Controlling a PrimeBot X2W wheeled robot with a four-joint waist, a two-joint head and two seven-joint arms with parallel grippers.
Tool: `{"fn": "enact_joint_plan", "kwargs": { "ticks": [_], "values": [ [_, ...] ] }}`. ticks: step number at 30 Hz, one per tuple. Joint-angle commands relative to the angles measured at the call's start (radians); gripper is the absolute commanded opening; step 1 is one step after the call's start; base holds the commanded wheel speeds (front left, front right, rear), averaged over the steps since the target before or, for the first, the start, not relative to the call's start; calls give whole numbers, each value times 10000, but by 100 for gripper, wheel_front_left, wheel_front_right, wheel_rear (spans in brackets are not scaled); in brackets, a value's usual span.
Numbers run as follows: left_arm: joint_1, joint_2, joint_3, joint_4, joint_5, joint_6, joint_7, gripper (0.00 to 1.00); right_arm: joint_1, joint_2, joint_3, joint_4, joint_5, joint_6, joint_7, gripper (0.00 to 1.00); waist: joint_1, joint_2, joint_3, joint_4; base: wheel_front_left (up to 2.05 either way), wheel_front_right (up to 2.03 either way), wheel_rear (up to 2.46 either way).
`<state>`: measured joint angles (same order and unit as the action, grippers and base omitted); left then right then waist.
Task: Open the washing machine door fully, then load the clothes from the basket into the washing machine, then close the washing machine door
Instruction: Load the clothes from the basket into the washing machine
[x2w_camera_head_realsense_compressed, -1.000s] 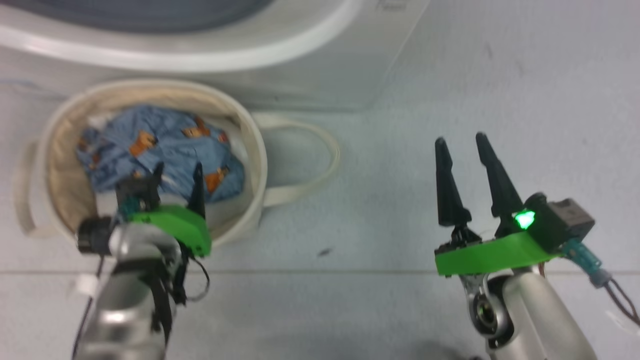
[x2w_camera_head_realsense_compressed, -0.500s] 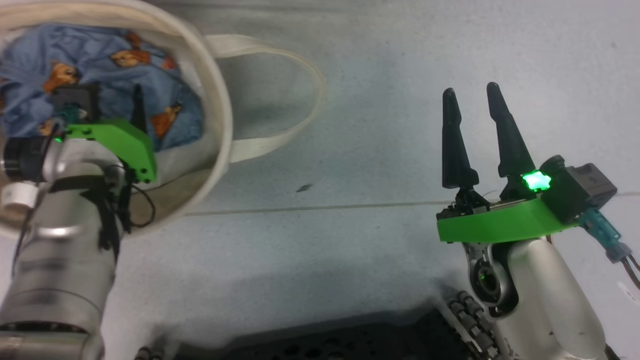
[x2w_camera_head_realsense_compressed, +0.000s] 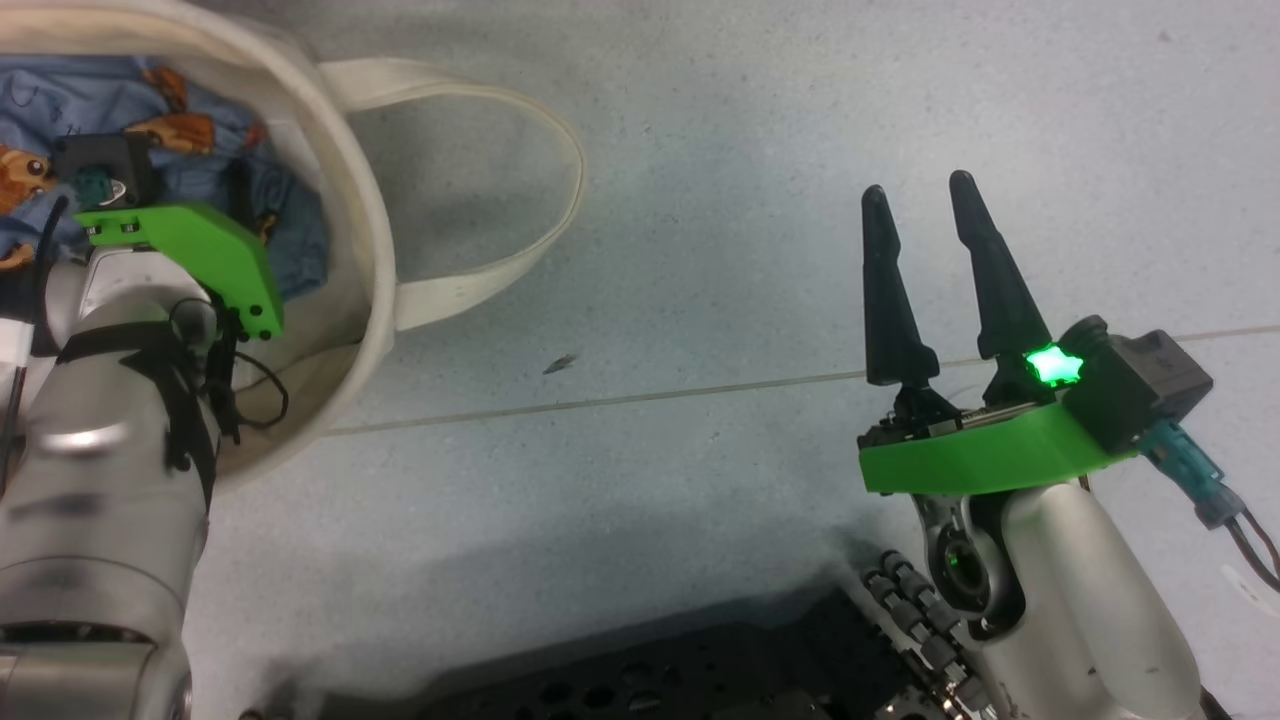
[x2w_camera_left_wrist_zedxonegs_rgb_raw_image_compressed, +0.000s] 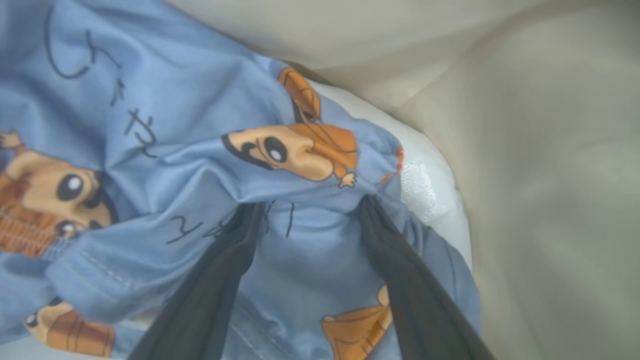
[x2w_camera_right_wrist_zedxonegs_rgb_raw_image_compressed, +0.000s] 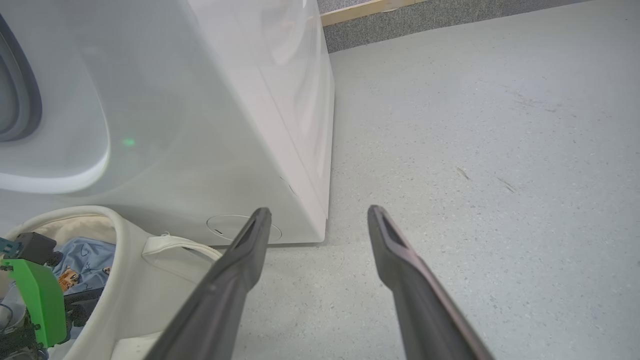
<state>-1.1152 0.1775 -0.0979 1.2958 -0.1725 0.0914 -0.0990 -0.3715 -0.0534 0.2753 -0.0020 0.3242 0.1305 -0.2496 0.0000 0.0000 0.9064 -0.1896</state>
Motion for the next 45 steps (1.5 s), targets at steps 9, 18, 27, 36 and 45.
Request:
{"fn": "enact_joint_plan", "kwargs": {
  "ticks": [9,18,27,36,45],
  "values": [
    [203,237,79,-52,-98,667,231,0,350,32,174,-273,-196,2,-122,100,0,0,136,210,0,0,0],
    [603,159,178,-51,-425,460,-660,0,277,32,153,-210,-274,2,-122,100,0,0,-389,507,0,0,0],
    [1799,346,594,-1835,-616,412,-1620,0,236,32,155,-4,19,2,-122,100,0,0,-1901,731,0,0,0],
    [4559,-47,1688,-6545,142,-356,-1625,0,444,32,284,144,326,2,-122,100,0,0,-3889,1019,0,0,0],
    [6737,-875,2542,-9981,810,-1259,-1626,0,1254,32,85,411,557,2,-122,100,0,0,-5824,1206,0,0,0]
  ]
}}
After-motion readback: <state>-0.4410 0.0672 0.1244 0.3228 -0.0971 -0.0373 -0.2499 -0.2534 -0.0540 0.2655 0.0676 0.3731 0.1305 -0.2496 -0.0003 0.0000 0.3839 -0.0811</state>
